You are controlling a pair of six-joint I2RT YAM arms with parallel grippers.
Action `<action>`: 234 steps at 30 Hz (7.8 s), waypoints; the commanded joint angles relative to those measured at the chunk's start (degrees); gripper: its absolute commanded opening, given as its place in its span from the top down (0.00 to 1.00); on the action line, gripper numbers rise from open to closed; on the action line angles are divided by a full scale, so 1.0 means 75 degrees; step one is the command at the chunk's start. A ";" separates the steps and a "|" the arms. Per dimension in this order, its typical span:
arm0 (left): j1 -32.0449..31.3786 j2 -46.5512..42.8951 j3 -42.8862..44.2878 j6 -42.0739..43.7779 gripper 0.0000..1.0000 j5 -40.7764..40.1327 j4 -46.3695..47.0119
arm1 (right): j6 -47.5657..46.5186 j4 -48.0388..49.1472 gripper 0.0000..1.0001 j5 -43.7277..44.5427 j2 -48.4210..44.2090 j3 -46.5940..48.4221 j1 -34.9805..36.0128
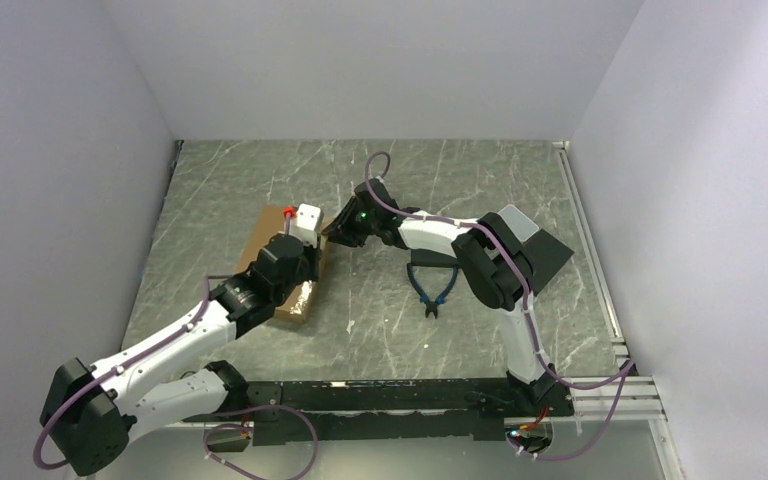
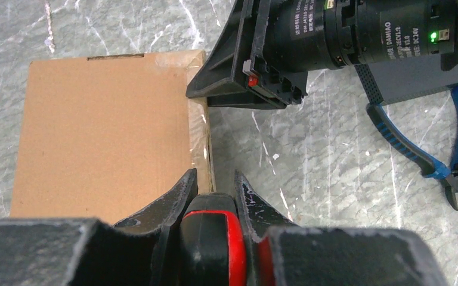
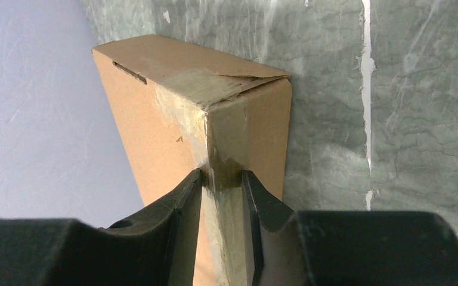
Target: Unpack the express box
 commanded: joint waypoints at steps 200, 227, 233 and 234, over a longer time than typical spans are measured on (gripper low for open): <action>0.1187 0.3652 0.8230 -0.0575 0.00 0.3387 -0.7366 | -0.5410 -0.2975 0.12 0.4290 -1.0333 -0.4529 -0.0641; 0.7104 0.3461 0.3651 -0.0140 0.18 0.5651 -0.4445 | -0.1842 0.0838 0.38 -0.0691 -0.2301 -0.2044 0.0732; 0.7109 0.3804 0.3461 0.0003 0.24 0.5416 -0.4193 | -0.1807 0.0885 0.45 -0.0685 -0.1704 -0.1736 0.0812; 0.7105 0.3886 0.3442 0.0029 0.24 0.5277 -0.4198 | -0.1797 0.0896 0.47 -0.0665 -0.1669 -0.1754 0.0812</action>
